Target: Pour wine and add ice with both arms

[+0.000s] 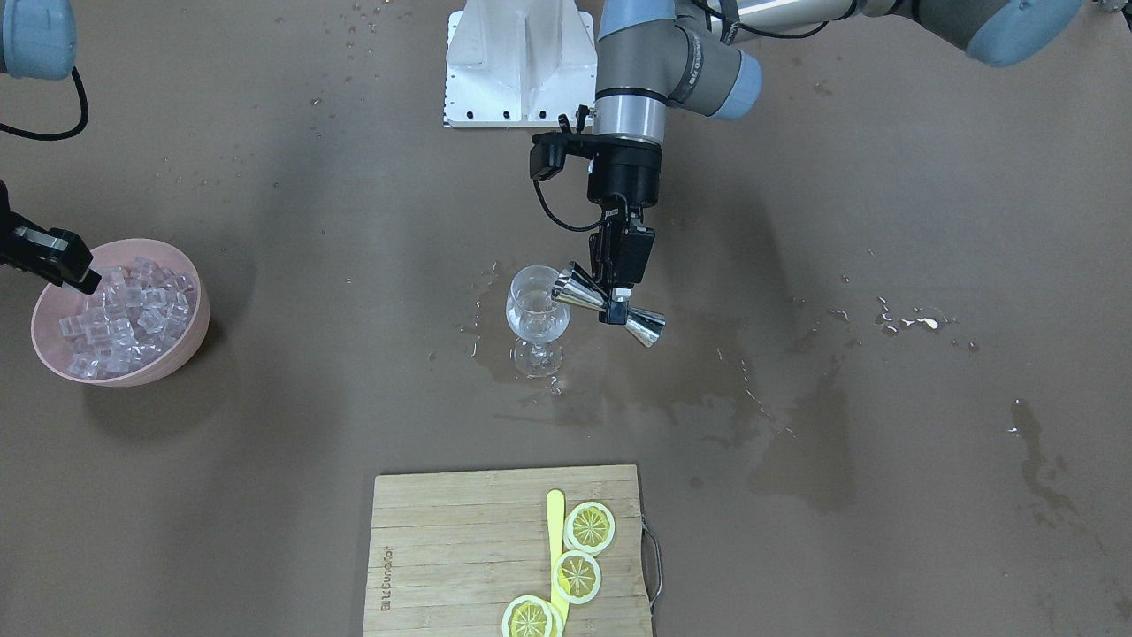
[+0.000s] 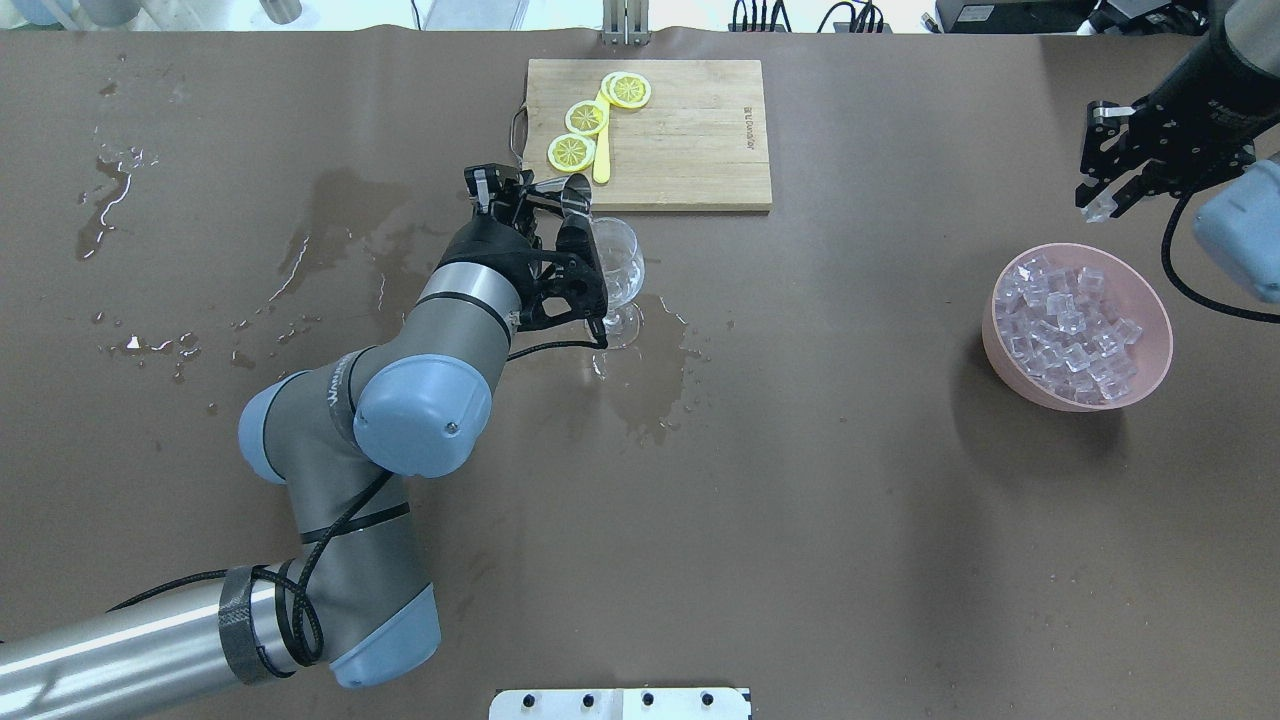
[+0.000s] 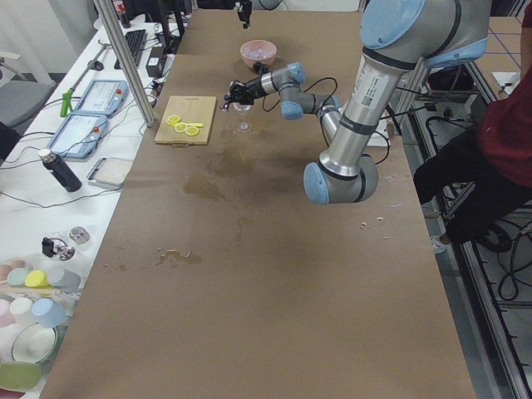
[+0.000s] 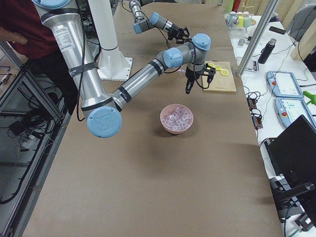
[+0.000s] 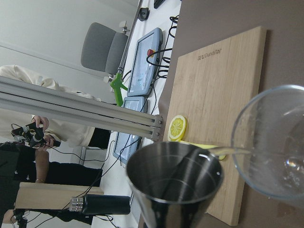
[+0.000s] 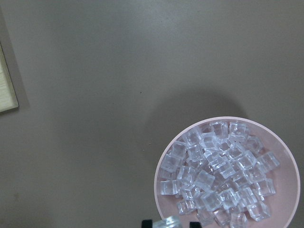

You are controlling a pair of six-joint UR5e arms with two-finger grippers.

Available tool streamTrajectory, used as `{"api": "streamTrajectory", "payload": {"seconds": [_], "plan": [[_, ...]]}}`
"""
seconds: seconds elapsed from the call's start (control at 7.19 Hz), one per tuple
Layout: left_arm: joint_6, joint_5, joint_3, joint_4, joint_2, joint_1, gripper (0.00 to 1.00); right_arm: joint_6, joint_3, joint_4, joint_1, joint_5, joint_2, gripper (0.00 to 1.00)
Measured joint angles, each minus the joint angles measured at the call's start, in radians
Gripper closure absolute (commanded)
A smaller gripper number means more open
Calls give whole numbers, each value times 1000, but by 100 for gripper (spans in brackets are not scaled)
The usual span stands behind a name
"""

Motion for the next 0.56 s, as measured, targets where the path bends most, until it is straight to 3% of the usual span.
{"api": "streamTrajectory", "payload": {"seconds": [0.56], "plan": [[139, 33, 0, 22, -32, 1, 100, 0, 2, -55, -3, 0, 36, 85]]}}
